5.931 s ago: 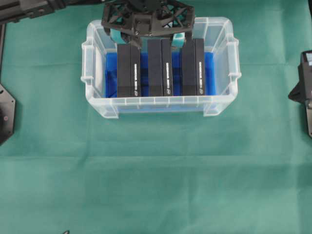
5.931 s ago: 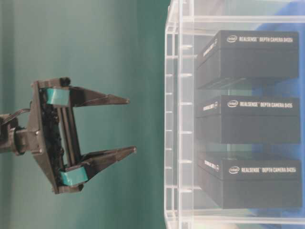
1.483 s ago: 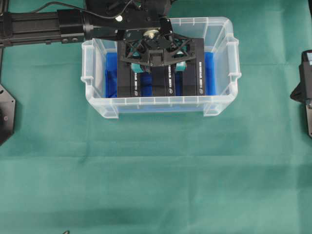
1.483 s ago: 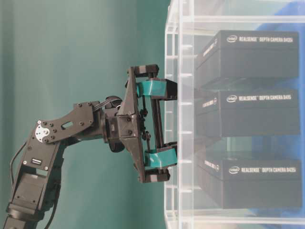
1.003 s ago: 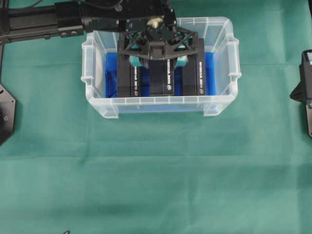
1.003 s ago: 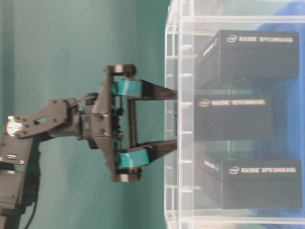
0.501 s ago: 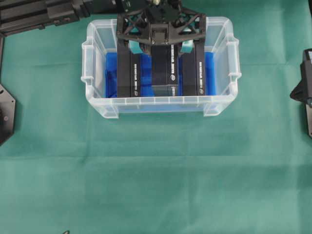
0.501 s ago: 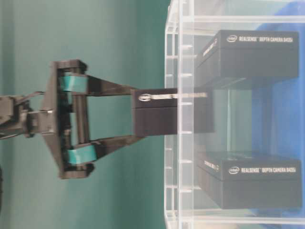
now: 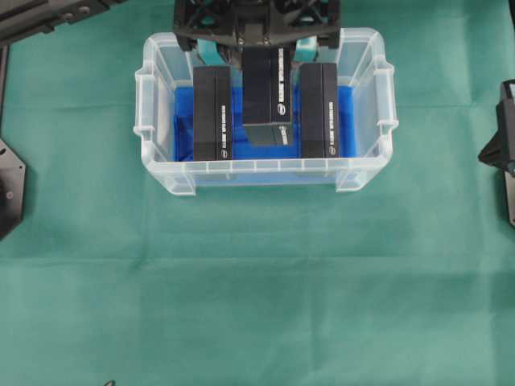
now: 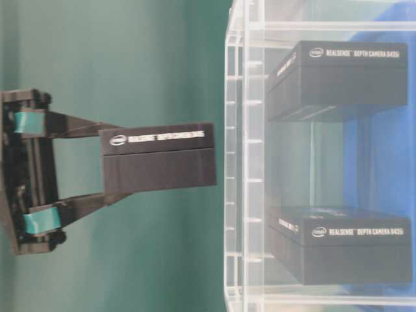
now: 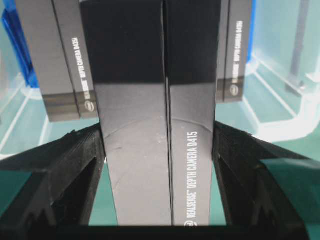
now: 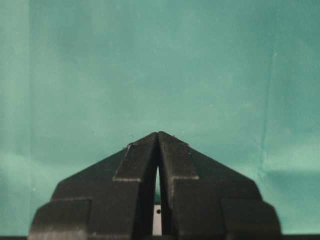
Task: Take the box out of the case with the left arm.
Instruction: 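Close the left gripper on the middle box and lift it up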
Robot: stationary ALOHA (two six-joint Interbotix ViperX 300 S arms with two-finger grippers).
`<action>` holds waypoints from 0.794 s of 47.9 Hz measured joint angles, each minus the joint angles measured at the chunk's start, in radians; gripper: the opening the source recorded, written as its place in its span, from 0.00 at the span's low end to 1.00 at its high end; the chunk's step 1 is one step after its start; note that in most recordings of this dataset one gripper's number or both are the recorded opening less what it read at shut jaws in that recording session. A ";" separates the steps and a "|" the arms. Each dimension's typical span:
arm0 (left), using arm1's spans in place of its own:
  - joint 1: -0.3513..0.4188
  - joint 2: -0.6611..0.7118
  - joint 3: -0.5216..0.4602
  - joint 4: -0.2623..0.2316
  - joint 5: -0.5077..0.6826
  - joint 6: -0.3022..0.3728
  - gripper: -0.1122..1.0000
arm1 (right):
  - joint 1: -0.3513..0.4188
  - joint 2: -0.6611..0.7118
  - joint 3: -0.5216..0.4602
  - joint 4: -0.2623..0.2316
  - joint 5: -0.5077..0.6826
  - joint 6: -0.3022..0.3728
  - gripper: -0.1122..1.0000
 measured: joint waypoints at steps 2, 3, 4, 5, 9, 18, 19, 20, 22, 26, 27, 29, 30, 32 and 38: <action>-0.002 -0.002 -0.006 0.000 0.006 0.000 0.65 | 0.000 0.000 0.000 0.000 0.000 0.000 0.16; -0.003 -0.002 -0.008 0.000 0.008 0.000 0.65 | 0.000 0.000 0.000 0.000 -0.002 0.002 0.16; -0.003 -0.002 -0.006 0.002 0.008 0.000 0.65 | 0.000 0.000 0.000 0.000 0.000 0.002 0.16; -0.005 -0.002 -0.008 0.000 0.008 0.000 0.65 | 0.000 -0.002 0.000 0.000 0.000 0.000 0.16; -0.008 0.000 -0.008 0.000 0.009 0.000 0.65 | 0.000 0.000 0.000 0.000 -0.002 0.000 0.16; -0.008 -0.002 -0.009 0.002 0.011 0.000 0.65 | 0.000 0.000 0.000 0.002 0.000 0.002 0.16; -0.008 -0.002 -0.009 0.000 0.011 0.000 0.65 | 0.000 0.000 -0.002 0.000 0.000 0.000 0.16; -0.008 0.000 -0.008 0.002 0.011 0.000 0.65 | 0.000 0.000 -0.002 0.000 0.000 0.002 0.16; -0.008 -0.002 -0.008 0.000 0.011 0.000 0.65 | 0.000 0.000 -0.003 0.000 0.000 0.002 0.16; -0.008 0.000 -0.008 0.002 0.011 0.000 0.65 | 0.000 0.000 -0.003 0.000 0.000 0.002 0.16; -0.008 0.000 -0.008 0.002 0.012 0.000 0.65 | 0.000 0.000 -0.003 0.000 0.000 0.002 0.16; -0.008 0.000 -0.008 0.002 0.011 0.000 0.65 | 0.000 0.000 -0.003 0.002 -0.002 0.002 0.16; -0.008 -0.002 -0.008 0.002 0.011 0.000 0.65 | 0.000 0.000 -0.005 0.000 -0.002 0.000 0.16; -0.008 0.000 -0.009 0.002 0.012 0.000 0.65 | 0.000 0.000 -0.005 0.000 -0.002 0.002 0.16; -0.008 0.000 -0.008 0.002 0.011 0.000 0.65 | 0.000 0.000 -0.005 0.002 -0.002 0.000 0.16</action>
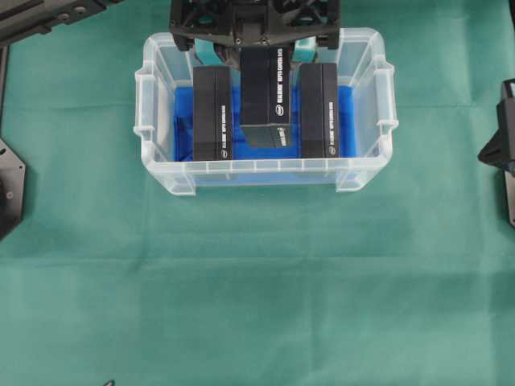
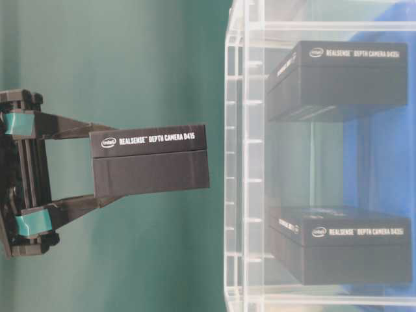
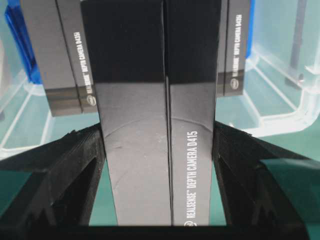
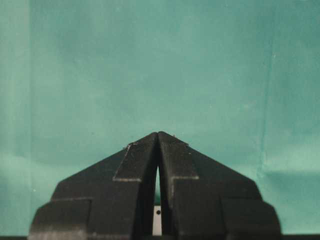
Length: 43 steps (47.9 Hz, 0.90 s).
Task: Take the box out of the case with the left arm.
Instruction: 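Close the left gripper on the middle box and lift it up, then carry the box out of the case toward the front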
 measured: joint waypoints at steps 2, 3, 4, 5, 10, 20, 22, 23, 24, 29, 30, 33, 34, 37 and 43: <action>0.000 0.000 0.000 -0.002 0.002 0.000 0.65 | 0.000 0.000 0.000 -0.002 0.002 0.002 0.16; 0.000 0.000 -0.002 0.000 0.002 0.000 0.65 | 0.000 0.000 0.000 -0.002 0.002 0.002 0.16; 0.000 -0.002 -0.002 -0.002 0.002 0.000 0.65 | 0.000 0.000 -0.002 -0.002 0.002 0.000 0.16; 0.000 -0.002 -0.002 -0.002 0.002 0.000 0.65 | 0.000 0.000 -0.002 0.000 0.002 0.000 0.16; 0.000 0.000 -0.002 -0.002 0.002 0.000 0.65 | 0.000 -0.002 -0.005 -0.002 0.000 0.000 0.16; 0.000 -0.003 0.006 -0.002 0.002 0.000 0.65 | 0.000 -0.002 -0.005 -0.002 0.002 0.002 0.16; -0.002 -0.006 0.008 -0.002 0.000 0.000 0.65 | 0.000 0.000 -0.005 -0.002 0.002 0.000 0.16; 0.000 -0.008 0.008 0.000 0.000 0.000 0.65 | 0.000 0.000 -0.006 -0.002 0.002 0.000 0.16; -0.002 -0.009 0.009 0.000 0.000 0.000 0.65 | 0.000 0.000 -0.006 -0.002 0.002 0.002 0.16; -0.006 -0.012 0.009 0.000 0.002 -0.009 0.65 | 0.000 0.000 -0.008 -0.002 0.002 0.002 0.16; -0.009 -0.011 0.009 -0.002 0.002 -0.011 0.65 | 0.000 -0.002 -0.008 -0.002 0.002 0.002 0.16; -0.020 -0.012 0.009 0.000 0.000 -0.017 0.65 | 0.000 -0.002 -0.008 -0.002 0.002 0.002 0.16; -0.023 -0.014 0.009 0.000 0.002 -0.020 0.65 | 0.000 0.000 -0.009 -0.002 0.002 0.000 0.16; -0.040 -0.014 0.009 0.000 0.003 -0.034 0.65 | 0.000 0.000 -0.008 -0.002 0.002 0.002 0.16; -0.083 -0.014 0.009 0.000 0.023 -0.077 0.65 | 0.000 0.000 -0.008 -0.002 0.002 0.000 0.16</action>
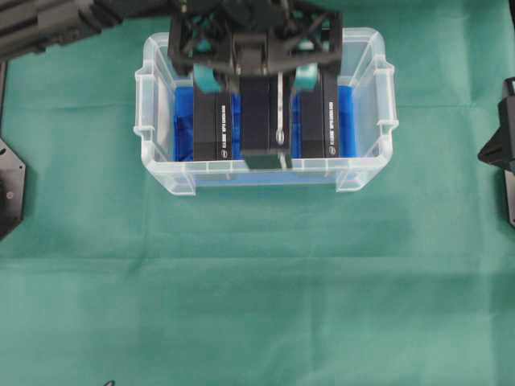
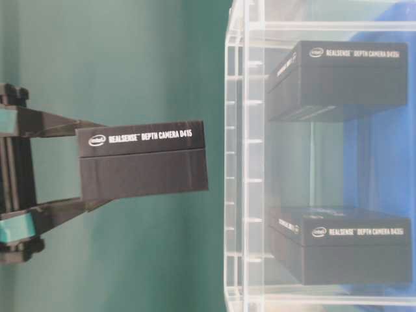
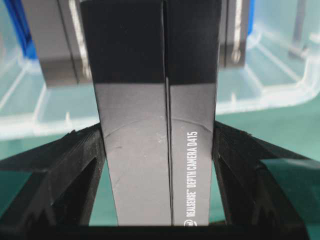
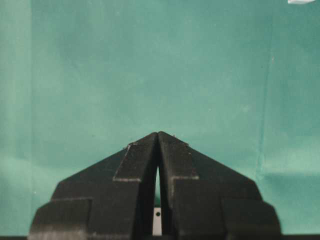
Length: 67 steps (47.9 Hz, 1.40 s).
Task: Take the box out of the case with the left arm.
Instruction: 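Carry the box out of the case toward the front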
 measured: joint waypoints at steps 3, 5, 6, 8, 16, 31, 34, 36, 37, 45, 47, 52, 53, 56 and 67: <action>-0.026 0.000 0.000 0.000 0.011 -0.018 0.65 | 0.000 0.000 -0.002 0.000 0.000 0.000 0.16; -0.040 -0.002 0.000 0.000 0.017 -0.031 0.65 | 0.000 -0.002 -0.002 0.000 0.000 0.000 0.16; -0.049 -0.002 0.000 -0.002 0.020 -0.037 0.65 | 0.000 -0.002 0.000 0.000 0.000 0.002 0.16; -0.066 -0.002 -0.002 -0.002 0.023 -0.046 0.65 | 0.000 -0.002 0.000 0.000 0.002 0.002 0.16; -0.130 -0.002 0.000 -0.002 0.025 -0.123 0.65 | 0.000 0.000 -0.002 0.000 0.006 0.000 0.16; -0.255 -0.002 -0.002 -0.002 0.023 -0.262 0.65 | 0.000 -0.002 -0.002 0.002 0.011 0.000 0.16; -0.276 -0.002 0.000 0.000 0.021 -0.279 0.65 | 0.000 0.000 -0.002 0.000 0.009 0.002 0.16; -0.291 -0.002 -0.002 0.000 0.021 -0.291 0.65 | 0.000 -0.002 -0.002 0.002 0.009 0.002 0.16; -0.298 -0.002 -0.002 0.000 0.023 -0.298 0.65 | 0.000 -0.002 0.000 0.000 0.009 0.000 0.16; -0.337 -0.002 -0.002 -0.002 0.021 -0.328 0.65 | 0.000 0.000 -0.002 0.000 0.011 0.002 0.16; -0.341 -0.002 -0.002 0.000 0.021 -0.328 0.65 | 0.000 -0.002 -0.002 0.000 0.009 0.002 0.16; -0.341 0.000 -0.002 0.005 0.021 -0.328 0.65 | 0.000 -0.002 -0.002 0.002 0.011 0.002 0.16; -0.341 -0.002 -0.002 0.005 0.021 -0.328 0.65 | 0.000 -0.002 0.000 0.000 0.011 0.000 0.16; -0.339 -0.002 -0.002 0.008 0.021 -0.328 0.65 | 0.000 0.000 0.000 0.002 0.009 0.002 0.16; -0.341 -0.002 0.000 0.009 0.020 -0.328 0.65 | 0.000 0.000 -0.002 0.000 0.011 0.000 0.16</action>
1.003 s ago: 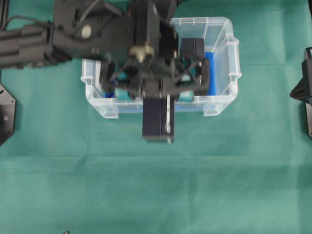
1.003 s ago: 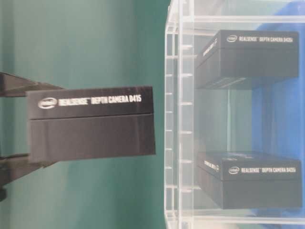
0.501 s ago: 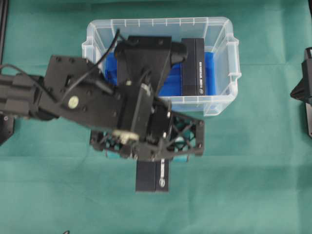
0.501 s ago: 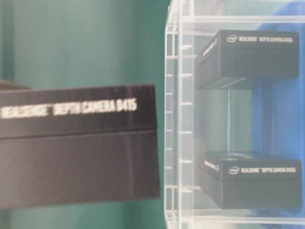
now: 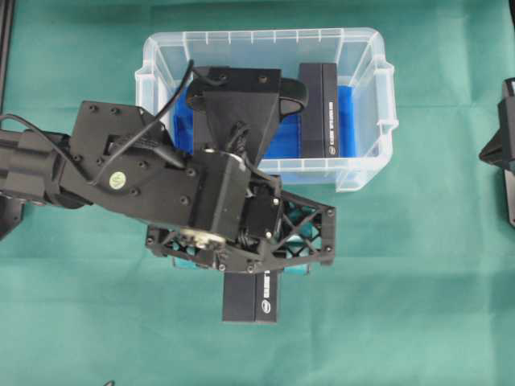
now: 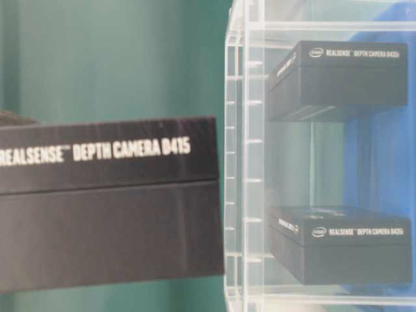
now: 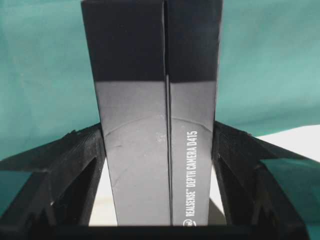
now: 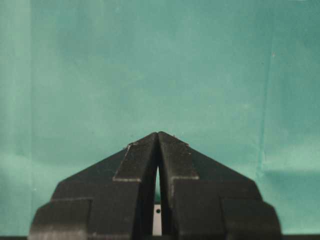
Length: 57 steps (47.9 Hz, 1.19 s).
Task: Take the box out of the case with the left arm.
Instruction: 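Carry the box out of the case toward the front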
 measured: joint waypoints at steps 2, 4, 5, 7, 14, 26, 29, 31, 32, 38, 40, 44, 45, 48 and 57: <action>0.002 0.000 0.002 0.000 -0.005 0.000 0.65 | 0.000 -0.002 0.000 0.000 0.000 0.000 0.16; 0.000 0.000 0.012 0.000 -0.014 0.000 0.65 | 0.000 0.000 0.000 0.000 0.000 0.002 0.16; 0.000 -0.002 0.018 0.002 -0.020 0.000 0.65 | 0.000 0.000 0.000 0.000 0.000 0.002 0.16; 0.002 0.000 0.034 0.000 -0.035 0.000 0.65 | 0.000 0.000 0.000 0.000 0.000 0.000 0.16; 0.000 -0.002 0.110 0.000 -0.120 -0.003 0.65 | 0.000 0.000 0.000 0.002 0.000 0.002 0.16; -0.003 -0.043 0.302 0.000 -0.288 -0.034 0.65 | 0.000 0.000 0.000 0.000 0.000 0.002 0.16; -0.008 -0.057 0.351 -0.002 -0.319 -0.055 0.65 | 0.000 0.000 0.000 0.000 0.000 0.000 0.16; -0.011 -0.064 0.383 -0.003 -0.333 -0.060 0.65 | 0.000 0.000 0.000 0.000 0.000 0.002 0.16; -0.012 -0.067 0.399 -0.003 -0.341 -0.061 0.65 | 0.000 0.000 0.002 0.000 0.000 0.000 0.16; -0.017 -0.075 0.482 -0.005 -0.405 -0.066 0.65 | 0.000 0.002 0.000 0.000 0.000 0.000 0.16; -0.018 -0.075 0.505 -0.005 -0.439 -0.066 0.65 | 0.000 0.002 0.000 0.000 0.000 0.000 0.16; -0.018 -0.075 0.549 -0.005 -0.512 -0.064 0.65 | 0.000 0.002 0.000 0.000 0.000 0.002 0.16; -0.018 -0.075 0.558 -0.005 -0.532 -0.063 0.65 | 0.000 0.003 0.002 0.000 0.000 0.002 0.16; -0.018 -0.069 0.586 -0.006 -0.580 -0.063 0.65 | 0.000 0.003 0.000 0.000 0.000 0.000 0.16; -0.026 -0.034 0.646 -0.006 -0.655 -0.060 0.65 | 0.000 0.003 0.000 0.002 0.000 0.002 0.16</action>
